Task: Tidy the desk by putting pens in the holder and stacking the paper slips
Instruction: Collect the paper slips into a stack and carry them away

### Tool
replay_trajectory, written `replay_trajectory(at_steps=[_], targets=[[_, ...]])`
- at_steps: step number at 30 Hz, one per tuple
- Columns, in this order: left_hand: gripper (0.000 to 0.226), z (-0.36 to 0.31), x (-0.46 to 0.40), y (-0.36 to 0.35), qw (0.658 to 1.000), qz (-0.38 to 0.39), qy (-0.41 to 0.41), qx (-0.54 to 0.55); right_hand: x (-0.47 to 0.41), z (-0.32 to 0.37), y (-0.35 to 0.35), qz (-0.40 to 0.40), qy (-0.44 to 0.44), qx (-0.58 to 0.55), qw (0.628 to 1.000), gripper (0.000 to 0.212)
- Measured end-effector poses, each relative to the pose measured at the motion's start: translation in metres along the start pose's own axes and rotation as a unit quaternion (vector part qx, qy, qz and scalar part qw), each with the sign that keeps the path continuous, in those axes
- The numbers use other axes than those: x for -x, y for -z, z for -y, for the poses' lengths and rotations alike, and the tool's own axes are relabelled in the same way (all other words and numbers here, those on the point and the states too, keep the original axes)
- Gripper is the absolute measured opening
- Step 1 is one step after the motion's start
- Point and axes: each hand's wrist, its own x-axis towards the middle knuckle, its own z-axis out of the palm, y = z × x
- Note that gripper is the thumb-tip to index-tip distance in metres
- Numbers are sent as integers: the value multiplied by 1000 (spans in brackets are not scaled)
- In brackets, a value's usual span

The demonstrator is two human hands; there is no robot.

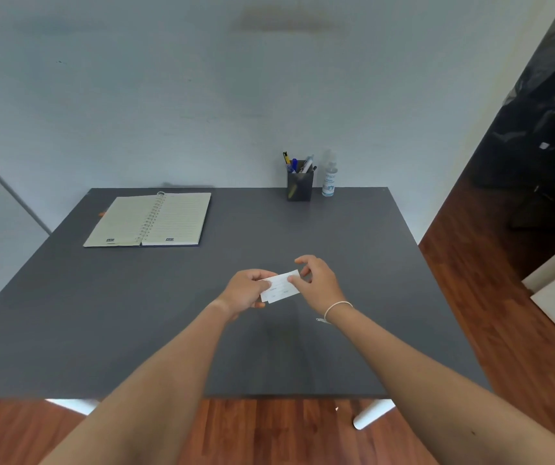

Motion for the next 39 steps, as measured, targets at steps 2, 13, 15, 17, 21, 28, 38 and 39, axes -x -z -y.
replay_trajectory(at_steps=[2,13,15,17,21,28,38,39], targets=[[26,1,-1,-1,1000,-4,1,-7,1,-12,8,-17,-14,11,1000,33],[26,12,-7,-33,999,22,21,-22,28,-93,44,11,-213,142,967,34],[26,16,-8,-40,999,30,29,-27,33,-99,43,18,-221,186,957,37],[26,20,-8,-46,998,37,37,-34,36,-102,41,19,-216,220,951,42],[26,25,-9,-52,997,42,46,-45,37,-102,35,14,-197,256,946,46],[26,29,-9,-51,997,36,53,-51,30,-104,30,31,-173,277,945,38],[28,27,-11,-49,997,25,56,-55,27,-107,24,28,-145,275,950,25],[28,27,-11,-49,997,25,55,-55,28,-108,25,23,-140,274,951,24]])
